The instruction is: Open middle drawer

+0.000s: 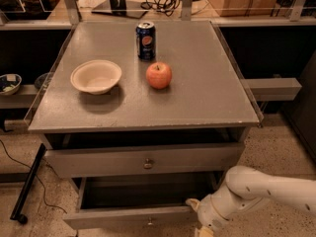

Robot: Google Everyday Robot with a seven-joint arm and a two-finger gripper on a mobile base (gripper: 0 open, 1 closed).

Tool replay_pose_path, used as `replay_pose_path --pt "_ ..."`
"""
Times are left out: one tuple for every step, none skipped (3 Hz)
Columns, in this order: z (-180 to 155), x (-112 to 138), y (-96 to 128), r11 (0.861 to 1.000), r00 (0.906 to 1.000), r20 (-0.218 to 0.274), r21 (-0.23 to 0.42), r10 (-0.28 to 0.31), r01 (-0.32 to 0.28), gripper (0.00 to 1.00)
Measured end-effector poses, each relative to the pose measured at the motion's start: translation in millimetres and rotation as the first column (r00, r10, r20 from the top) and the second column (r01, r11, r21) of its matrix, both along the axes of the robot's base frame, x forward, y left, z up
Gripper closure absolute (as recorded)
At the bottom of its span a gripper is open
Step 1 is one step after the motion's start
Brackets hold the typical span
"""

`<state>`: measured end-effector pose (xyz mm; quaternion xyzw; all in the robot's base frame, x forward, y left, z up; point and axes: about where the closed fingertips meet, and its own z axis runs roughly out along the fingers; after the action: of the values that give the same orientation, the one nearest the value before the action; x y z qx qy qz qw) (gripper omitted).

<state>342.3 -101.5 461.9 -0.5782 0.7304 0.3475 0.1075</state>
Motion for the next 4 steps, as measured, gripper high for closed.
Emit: replay_pose_path --pt "1.9 -1.2 -2.3 1.000 1.0000 0.000 0.003 -0.002 0.002 0.00" --pt "1.9 -1.2 -2.3 1.000 1.0000 0.000 0.003 -0.002 0.002 0.00" --pt "1.6 -6.1 -4.1 1.000 1.0000 -0.006 0.010 -0.003 0.003 0.00" --pt "2.0 -2.8 -4.8 1.000 1.0000 -0.006 0.010 -0.003 0.003 0.00"
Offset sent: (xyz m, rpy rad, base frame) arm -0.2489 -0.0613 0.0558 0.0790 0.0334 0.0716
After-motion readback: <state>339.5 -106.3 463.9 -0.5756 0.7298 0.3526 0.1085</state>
